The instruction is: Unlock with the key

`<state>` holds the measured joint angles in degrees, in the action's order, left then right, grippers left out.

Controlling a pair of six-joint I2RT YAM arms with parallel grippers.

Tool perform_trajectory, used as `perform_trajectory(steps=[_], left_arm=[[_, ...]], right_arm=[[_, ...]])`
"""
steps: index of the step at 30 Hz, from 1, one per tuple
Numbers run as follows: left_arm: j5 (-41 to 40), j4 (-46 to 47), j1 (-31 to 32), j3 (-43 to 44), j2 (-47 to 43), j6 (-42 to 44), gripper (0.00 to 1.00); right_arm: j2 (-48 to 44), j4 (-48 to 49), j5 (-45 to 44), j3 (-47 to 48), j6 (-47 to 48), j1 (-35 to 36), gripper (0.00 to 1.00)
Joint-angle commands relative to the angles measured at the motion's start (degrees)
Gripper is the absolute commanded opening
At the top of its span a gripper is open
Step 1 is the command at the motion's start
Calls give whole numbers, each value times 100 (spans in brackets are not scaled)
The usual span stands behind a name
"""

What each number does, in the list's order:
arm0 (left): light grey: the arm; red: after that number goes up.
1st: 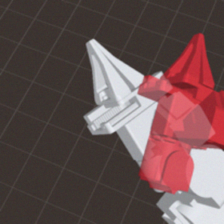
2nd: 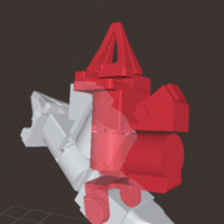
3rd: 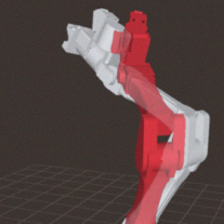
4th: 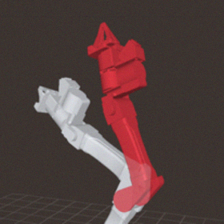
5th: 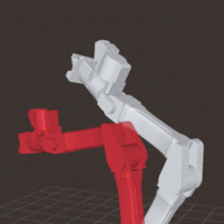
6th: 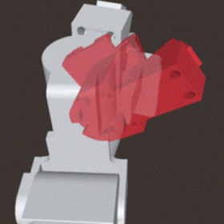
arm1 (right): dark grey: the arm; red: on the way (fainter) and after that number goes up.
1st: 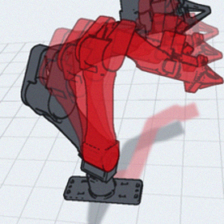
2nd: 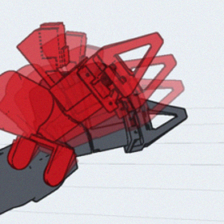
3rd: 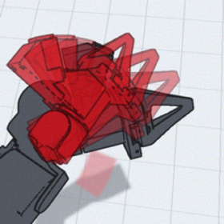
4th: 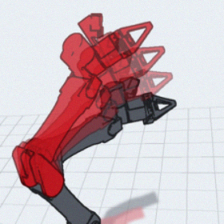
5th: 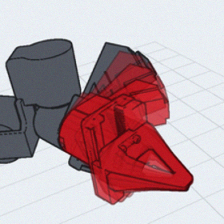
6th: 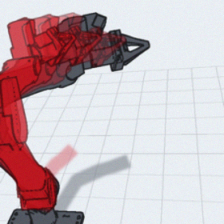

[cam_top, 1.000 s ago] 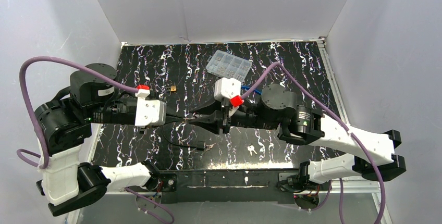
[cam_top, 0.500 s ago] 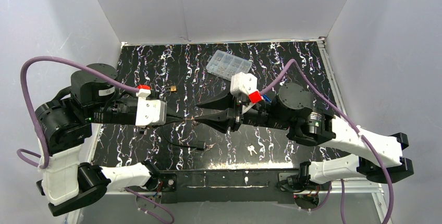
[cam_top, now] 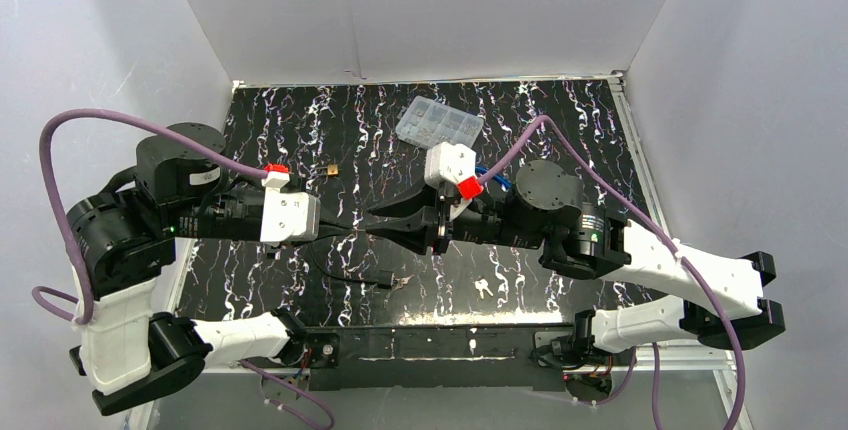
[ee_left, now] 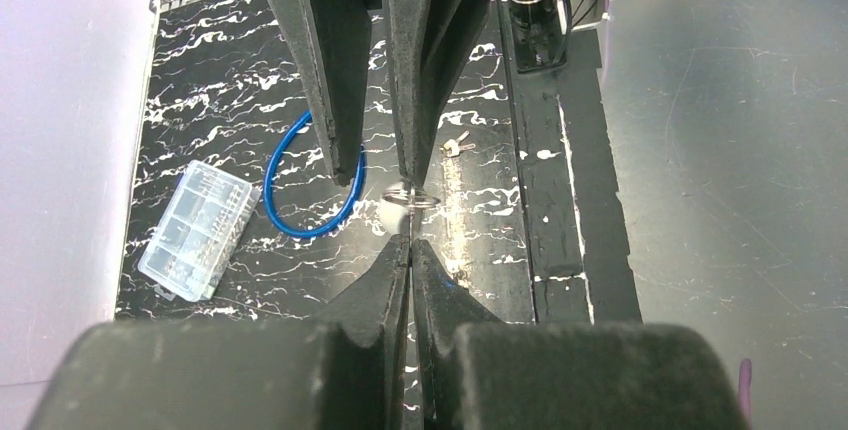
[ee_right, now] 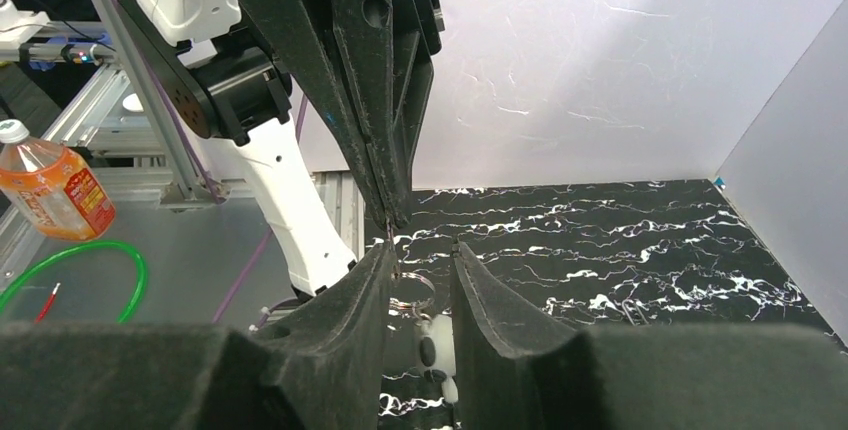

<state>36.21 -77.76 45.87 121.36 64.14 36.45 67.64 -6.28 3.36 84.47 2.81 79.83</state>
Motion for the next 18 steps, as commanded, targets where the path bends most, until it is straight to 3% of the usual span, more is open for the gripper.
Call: perform_trajectory(steps=[1, 8, 18], left_arm=[[53, -49, -13, -32, -44, 3, 0], [26, -62, -9, -41, -44, -6, 0], [-68, 56, -10, -165, -92, 16, 0]], right_arm=[[34, 119, 58, 76, -83, -20, 33], [-38, 177, 101, -66, -142, -20, 33], [-275, 289, -49, -111, -185, -20, 41]])
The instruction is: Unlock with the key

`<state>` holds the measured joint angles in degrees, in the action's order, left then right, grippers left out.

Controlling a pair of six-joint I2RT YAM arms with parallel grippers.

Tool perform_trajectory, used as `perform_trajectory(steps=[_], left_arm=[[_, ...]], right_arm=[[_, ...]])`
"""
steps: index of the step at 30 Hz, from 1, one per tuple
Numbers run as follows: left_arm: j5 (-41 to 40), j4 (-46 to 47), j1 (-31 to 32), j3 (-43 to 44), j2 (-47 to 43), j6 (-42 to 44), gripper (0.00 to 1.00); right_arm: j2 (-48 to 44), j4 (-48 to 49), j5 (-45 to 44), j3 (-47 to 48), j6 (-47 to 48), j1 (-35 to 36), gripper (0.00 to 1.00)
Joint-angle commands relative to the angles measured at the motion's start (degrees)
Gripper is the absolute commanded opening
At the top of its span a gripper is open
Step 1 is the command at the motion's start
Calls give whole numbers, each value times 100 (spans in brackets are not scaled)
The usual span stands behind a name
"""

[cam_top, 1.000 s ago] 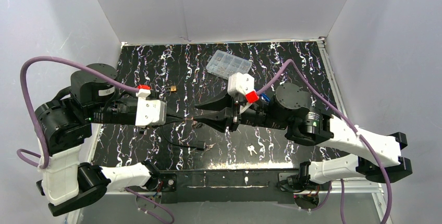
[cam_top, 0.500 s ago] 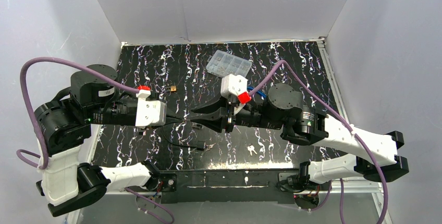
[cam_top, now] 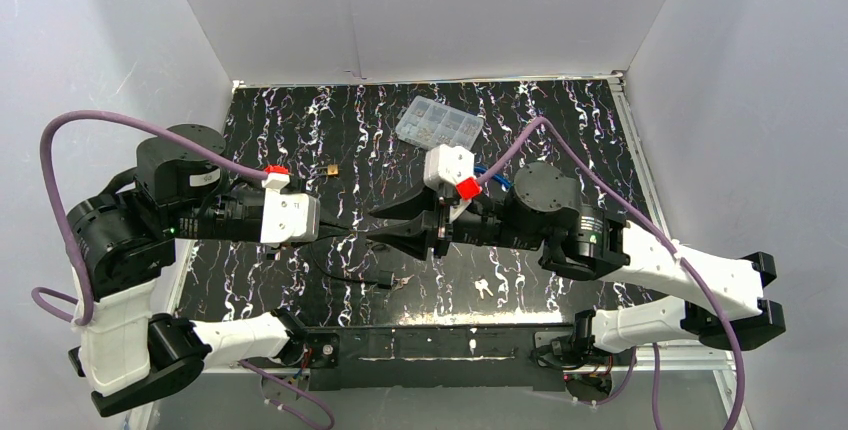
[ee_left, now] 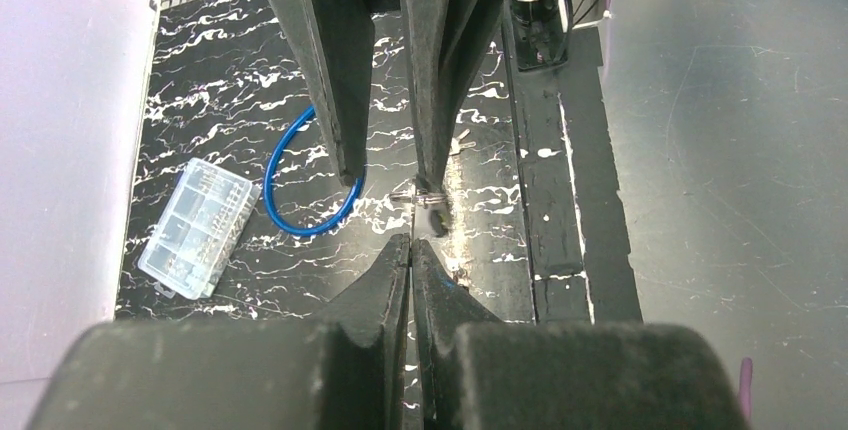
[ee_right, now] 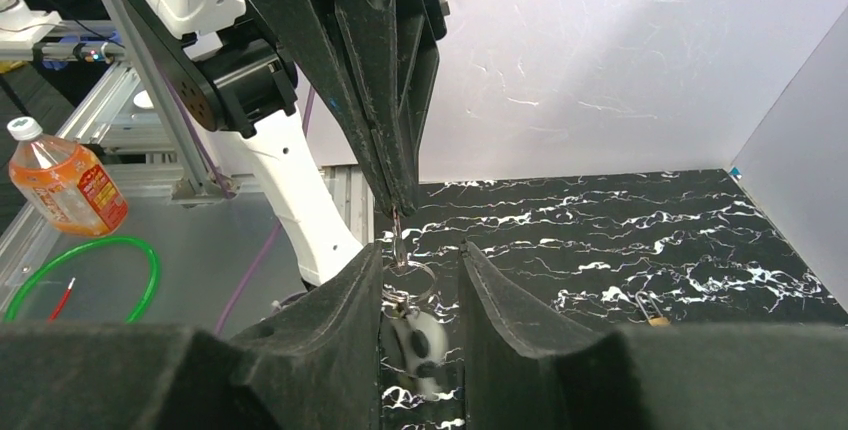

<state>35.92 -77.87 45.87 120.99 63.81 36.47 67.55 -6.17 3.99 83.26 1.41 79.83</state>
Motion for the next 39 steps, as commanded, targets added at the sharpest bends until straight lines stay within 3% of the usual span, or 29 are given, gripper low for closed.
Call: perform_trajectory(steps=[1, 7, 16, 24, 33, 35, 38, 39], left_arm=[[-35, 67, -14, -145, -69, 31, 0], [-77, 97, -16, -115, -59, 59, 0], [-66, 30, -16, 0, 30, 112, 0], [-68, 76, -11, 84, 54, 111, 0], [-33, 78, -9, 68, 31, 126, 0], [-25, 75, -13, 67, 20, 132, 0], [-12, 86, -10, 74, 9, 112, 0], [1, 87, -8, 74, 21, 94, 0]], right_arm=[[-243, 240, -150, 28, -49, -20, 39], [-45, 180, -117, 89, -97, -20, 29], [4, 143, -128, 33, -307, -42, 28], [150, -32, -153, 114, -351, -111, 14], [175, -82, -150, 76, -567, -315, 28], [154, -52, -151, 49, -572, -351, 24], [136, -2, -75, 26, -580, -416, 1], [114, 39, -66, 13, -593, -430, 1]])
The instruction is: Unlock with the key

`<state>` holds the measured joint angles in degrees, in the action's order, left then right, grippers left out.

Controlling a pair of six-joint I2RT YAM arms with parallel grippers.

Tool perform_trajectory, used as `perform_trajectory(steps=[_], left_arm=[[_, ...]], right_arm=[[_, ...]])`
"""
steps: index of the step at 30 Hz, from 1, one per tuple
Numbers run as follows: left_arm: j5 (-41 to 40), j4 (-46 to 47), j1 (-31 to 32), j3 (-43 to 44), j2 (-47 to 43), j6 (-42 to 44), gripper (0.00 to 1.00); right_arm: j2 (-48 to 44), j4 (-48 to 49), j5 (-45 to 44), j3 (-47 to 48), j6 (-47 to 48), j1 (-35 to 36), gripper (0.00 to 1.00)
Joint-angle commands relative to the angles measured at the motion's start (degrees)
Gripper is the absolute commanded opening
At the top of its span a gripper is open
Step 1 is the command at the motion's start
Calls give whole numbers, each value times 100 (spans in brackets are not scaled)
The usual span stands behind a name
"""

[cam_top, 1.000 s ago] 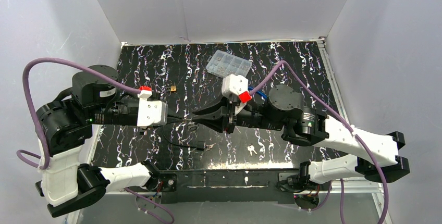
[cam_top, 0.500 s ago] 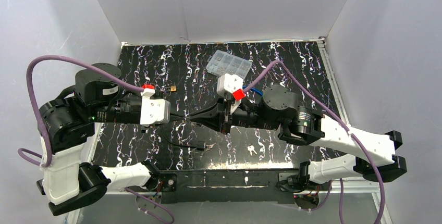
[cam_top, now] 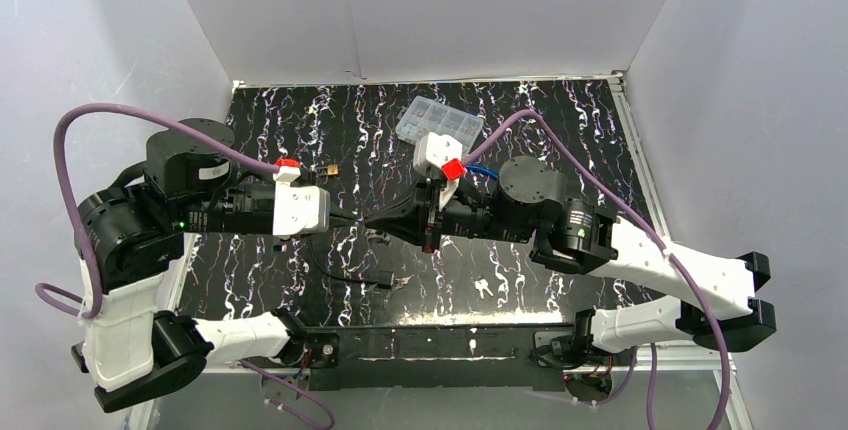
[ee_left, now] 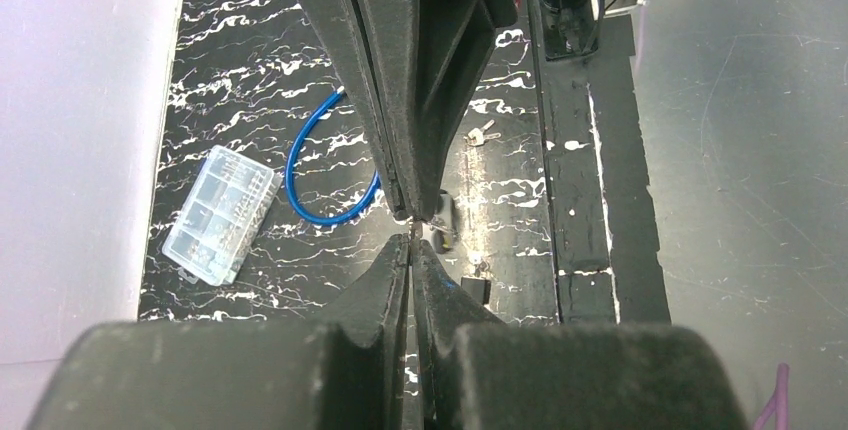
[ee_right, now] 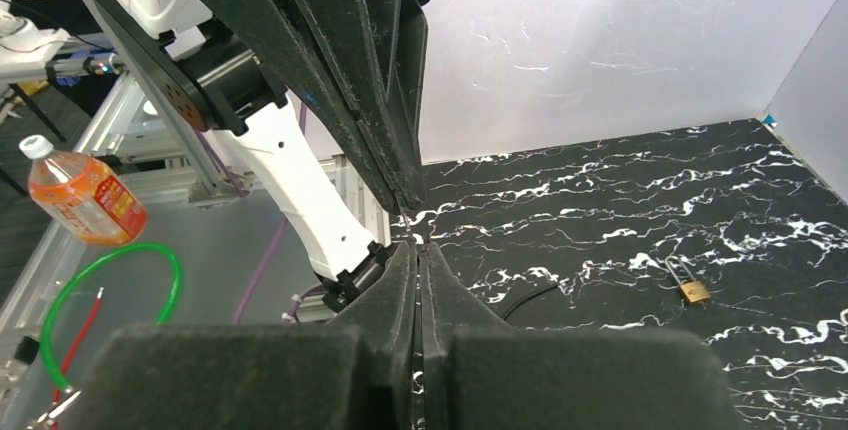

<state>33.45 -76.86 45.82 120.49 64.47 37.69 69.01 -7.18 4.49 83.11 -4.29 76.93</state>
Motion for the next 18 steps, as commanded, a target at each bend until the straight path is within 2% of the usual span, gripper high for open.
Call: perform_trajectory(steps=[1, 9, 11, 13, 14, 17, 18], left_arm=[[270, -18, -7, 112, -48, -44, 0], [241, 44, -6, 57, -59, -113, 1], [183, 45, -3, 22, -64, -115, 23], [113, 63, -10, 15, -72, -140, 56], [85, 46, -5, 36, -59, -136, 62], [138, -17, -11, 266, -4, -204, 64], [121, 9, -9, 307, 6, -269, 68]], right_arm=[[-52, 195, -115, -11, -46, -150, 1], [-197, 350, 33, -108, -170, -202, 1], [-230, 267, 31, -74, -154, -204, 1], [-245, 121, -14, -4, -124, -204, 1], [-261, 22, -18, 21, -106, -212, 1], [-268, -457, 180, 181, -187, -348, 1], [-285, -612, 199, 209, -230, -394, 1]])
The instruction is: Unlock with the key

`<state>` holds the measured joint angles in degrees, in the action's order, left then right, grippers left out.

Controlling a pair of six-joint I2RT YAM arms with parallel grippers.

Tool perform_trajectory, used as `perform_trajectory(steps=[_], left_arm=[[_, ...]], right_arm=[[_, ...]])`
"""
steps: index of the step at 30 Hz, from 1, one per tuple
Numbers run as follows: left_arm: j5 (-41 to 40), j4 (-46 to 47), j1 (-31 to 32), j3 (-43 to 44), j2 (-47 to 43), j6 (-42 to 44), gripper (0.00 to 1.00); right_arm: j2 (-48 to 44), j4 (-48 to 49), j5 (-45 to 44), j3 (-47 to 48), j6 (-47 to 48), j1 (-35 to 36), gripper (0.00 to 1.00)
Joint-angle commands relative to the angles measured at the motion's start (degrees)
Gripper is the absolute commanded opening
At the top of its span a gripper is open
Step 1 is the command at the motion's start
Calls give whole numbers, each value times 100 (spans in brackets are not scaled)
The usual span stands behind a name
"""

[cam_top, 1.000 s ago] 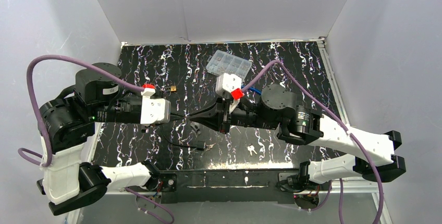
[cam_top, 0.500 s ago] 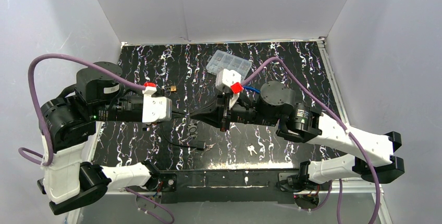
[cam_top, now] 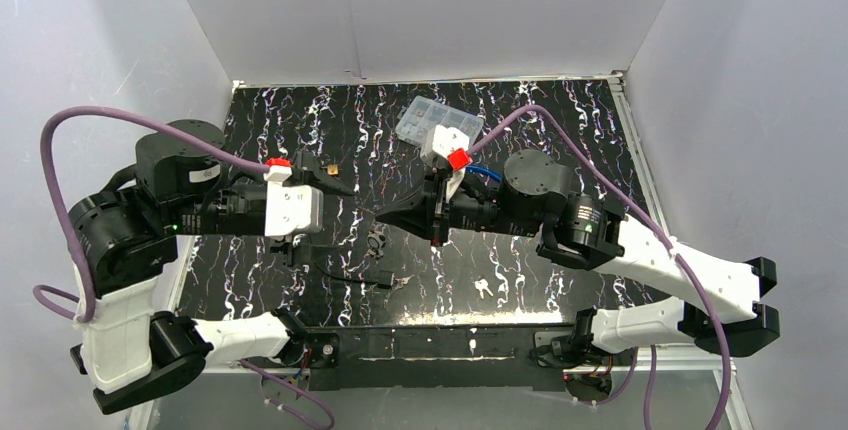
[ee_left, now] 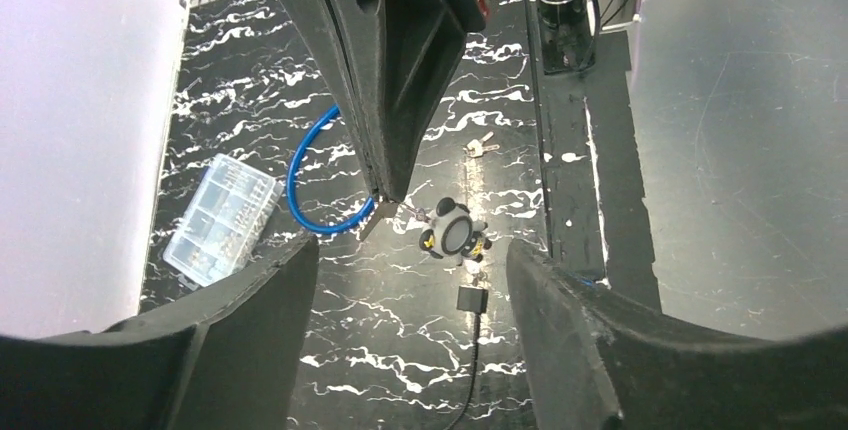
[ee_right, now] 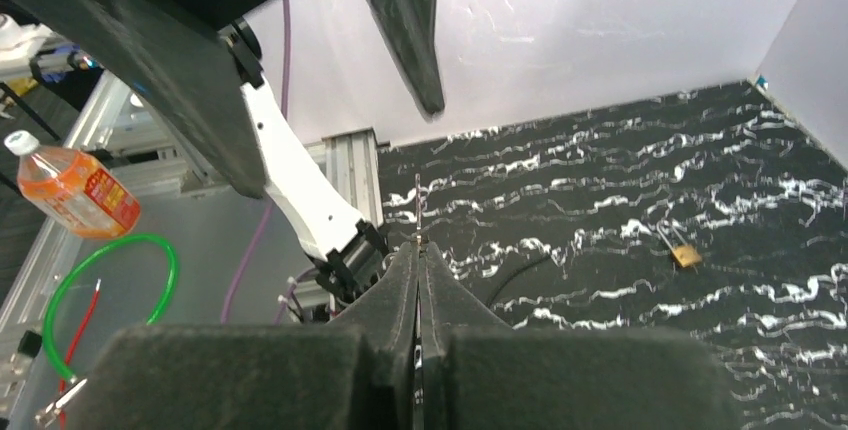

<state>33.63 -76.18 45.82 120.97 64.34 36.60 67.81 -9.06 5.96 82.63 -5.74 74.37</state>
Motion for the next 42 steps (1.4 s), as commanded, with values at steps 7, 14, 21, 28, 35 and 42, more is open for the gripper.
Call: perform_trajectory(steps=[7, 14, 21, 28, 35, 42], left_arm=[[-683, 503, -9, -541, -360, -192, 98], [-3132, 591, -23, -302, 347, -980, 98], [-2216, 1246, -1512, -1620, 438, -882, 98], [-484, 1629, -3678, -2428, 1527, -896, 98], [-277, 1054, -4461, -1085, 4189, -599, 98], [-851, 1758, -4923, -340, 5760, -1196, 98]], right_arm=[[-659, -760, 36, -256, -330, -441, 1], [-1054, -969, -344, -704, -361, -501, 1], [-1538, -1002, -564, -1126, -468, -502, 1], [-1981, -1092, -923, -1481, -628, -502, 1], [-1856, -1013, -944, -1541, -652, -502, 1], [-1821, -831, -1036, -1602, -643, -542, 1]])
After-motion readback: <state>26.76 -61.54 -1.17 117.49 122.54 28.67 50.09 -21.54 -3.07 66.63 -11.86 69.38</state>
